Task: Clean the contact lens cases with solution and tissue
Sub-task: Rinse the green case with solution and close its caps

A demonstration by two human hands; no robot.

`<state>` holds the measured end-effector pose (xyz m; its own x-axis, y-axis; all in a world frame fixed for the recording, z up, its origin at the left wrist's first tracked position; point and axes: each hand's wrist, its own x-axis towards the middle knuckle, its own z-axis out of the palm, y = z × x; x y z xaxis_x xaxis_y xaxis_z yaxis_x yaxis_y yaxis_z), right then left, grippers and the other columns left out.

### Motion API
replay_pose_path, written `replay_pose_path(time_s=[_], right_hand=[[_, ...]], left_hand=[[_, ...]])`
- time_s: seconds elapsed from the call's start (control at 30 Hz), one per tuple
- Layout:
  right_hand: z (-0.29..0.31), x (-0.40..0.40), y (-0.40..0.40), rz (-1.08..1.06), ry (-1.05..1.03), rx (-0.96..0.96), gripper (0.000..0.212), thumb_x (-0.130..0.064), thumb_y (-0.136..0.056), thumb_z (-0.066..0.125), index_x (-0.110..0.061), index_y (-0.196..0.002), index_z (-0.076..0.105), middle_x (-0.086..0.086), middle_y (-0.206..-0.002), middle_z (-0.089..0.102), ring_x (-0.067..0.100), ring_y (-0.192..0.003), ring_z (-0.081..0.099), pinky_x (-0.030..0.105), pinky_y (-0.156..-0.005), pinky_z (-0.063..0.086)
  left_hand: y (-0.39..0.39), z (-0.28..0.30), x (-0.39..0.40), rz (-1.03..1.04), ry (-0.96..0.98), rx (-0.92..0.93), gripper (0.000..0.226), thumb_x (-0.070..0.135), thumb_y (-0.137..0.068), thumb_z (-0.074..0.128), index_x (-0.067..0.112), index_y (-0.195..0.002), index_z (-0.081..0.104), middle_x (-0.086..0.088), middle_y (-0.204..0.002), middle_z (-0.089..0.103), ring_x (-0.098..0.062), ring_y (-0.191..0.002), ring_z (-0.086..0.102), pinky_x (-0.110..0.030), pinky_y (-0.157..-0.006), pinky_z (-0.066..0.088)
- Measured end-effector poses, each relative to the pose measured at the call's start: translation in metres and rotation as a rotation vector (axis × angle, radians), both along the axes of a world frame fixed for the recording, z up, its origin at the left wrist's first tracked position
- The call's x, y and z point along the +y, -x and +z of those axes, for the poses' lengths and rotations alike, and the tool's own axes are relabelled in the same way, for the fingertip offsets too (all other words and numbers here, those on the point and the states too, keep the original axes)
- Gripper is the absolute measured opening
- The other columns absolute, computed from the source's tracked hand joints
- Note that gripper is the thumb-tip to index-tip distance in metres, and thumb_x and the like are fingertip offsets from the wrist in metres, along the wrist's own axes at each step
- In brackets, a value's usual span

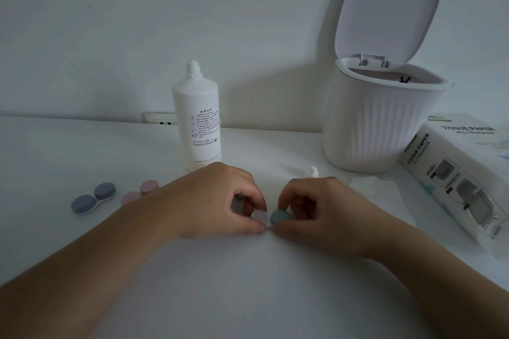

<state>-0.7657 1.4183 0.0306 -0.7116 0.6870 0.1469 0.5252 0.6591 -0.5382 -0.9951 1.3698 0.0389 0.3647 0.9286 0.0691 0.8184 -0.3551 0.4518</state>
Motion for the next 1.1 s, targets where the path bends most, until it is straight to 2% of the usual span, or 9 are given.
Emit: replay_pose_path(time_s=[0.13,0.27,0.37,0.47,0.57,0.67,0.8,1.0,1.1], right_hand=[[-0.003,-0.002,0.008,-0.056,-0.021,-0.09,0.057,-0.085,-0.058,0.059,-0.036,-0.087,0.053,-0.026,-0.076,0.055,0.0,-0.062,0.049,0.016,-0.05,0.034],[0.007,0.0,-0.005,0.068,0.119,-0.044,0.039,-0.056,-0.077,0.065,-0.045,-0.115,0.062,-0.013,-0.081,0.061,0.002,-0.064,0.053,0.015,-0.06,0.042],[0.005,0.0,-0.007,0.061,0.079,0.004,0.017,-0.036,-0.083,0.071,-0.036,-0.099,0.071,-0.007,-0.078,0.063,0.004,-0.062,0.053,0.015,-0.059,0.043],[0.001,-0.003,0.004,-0.038,0.071,0.001,0.034,-0.059,-0.067,0.075,-0.033,-0.083,0.06,-0.013,-0.069,0.059,0.001,-0.056,0.048,0.018,-0.052,0.04],[0.002,-0.001,0.005,-0.077,0.098,-0.039,0.057,-0.077,-0.053,0.071,-0.043,-0.096,0.059,-0.016,-0.072,0.06,0.001,-0.058,0.052,0.017,-0.053,0.04],[0.007,0.001,-0.003,0.02,0.152,-0.044,0.039,-0.053,-0.075,0.074,-0.047,-0.112,0.063,-0.012,-0.077,0.063,0.0,-0.061,0.055,0.017,-0.059,0.045],[0.007,0.0,-0.004,0.012,0.117,-0.026,0.014,-0.04,-0.08,0.075,-0.036,-0.092,0.07,-0.011,-0.073,0.063,0.0,-0.057,0.052,0.017,-0.056,0.043],[0.003,-0.002,0.002,-0.038,0.104,-0.038,0.042,-0.065,-0.063,0.074,-0.038,-0.092,0.059,-0.019,-0.072,0.06,0.0,-0.058,0.052,0.017,-0.055,0.042],[0.004,0.0,-0.004,0.029,0.134,-0.043,0.037,-0.05,-0.074,0.076,-0.045,-0.109,0.065,-0.011,-0.077,0.063,0.001,-0.061,0.054,0.018,-0.059,0.044]], left_hand=[[0.001,0.0,0.0,0.011,0.018,-0.003,0.04,0.068,-0.067,0.064,0.043,-0.097,0.073,0.028,-0.096,0.063,0.004,-0.091,0.061,-0.016,-0.071,0.046],[0.0,-0.001,0.001,0.003,0.005,0.005,0.036,0.067,-0.071,0.065,0.043,-0.097,0.073,0.028,-0.095,0.062,0.004,-0.09,0.061,-0.017,-0.072,0.046],[0.0,-0.002,0.002,0.002,0.004,0.001,0.04,0.069,-0.069,0.062,0.042,-0.097,0.073,0.028,-0.096,0.063,0.003,-0.091,0.062,-0.016,-0.073,0.045],[0.002,-0.001,0.002,-0.003,-0.005,0.007,0.031,0.063,-0.073,0.07,0.043,-0.096,0.073,0.028,-0.097,0.063,0.004,-0.091,0.062,-0.01,-0.069,0.042],[0.002,-0.001,0.001,0.008,-0.003,0.02,0.034,0.065,-0.071,0.067,0.045,-0.097,0.072,0.029,-0.098,0.062,0.006,-0.09,0.06,-0.009,-0.066,0.039],[0.001,-0.002,0.001,0.002,-0.002,0.006,0.034,0.065,-0.072,0.066,0.043,-0.097,0.073,0.029,-0.096,0.062,0.005,-0.091,0.061,-0.014,-0.07,0.043],[0.0,-0.002,0.002,-0.004,0.0,0.0,0.026,0.057,-0.076,0.074,0.041,-0.097,0.074,0.027,-0.095,0.063,0.003,-0.092,0.062,-0.016,-0.076,0.047],[0.002,-0.002,0.002,0.003,0.019,-0.008,0.032,0.061,-0.072,0.071,0.043,-0.098,0.073,0.028,-0.096,0.062,0.003,-0.091,0.061,-0.013,-0.07,0.042],[0.003,-0.003,0.002,0.008,0.019,-0.012,0.029,0.06,-0.074,0.072,0.043,-0.097,0.073,0.028,-0.097,0.062,0.002,-0.092,0.061,-0.017,-0.073,0.046]])
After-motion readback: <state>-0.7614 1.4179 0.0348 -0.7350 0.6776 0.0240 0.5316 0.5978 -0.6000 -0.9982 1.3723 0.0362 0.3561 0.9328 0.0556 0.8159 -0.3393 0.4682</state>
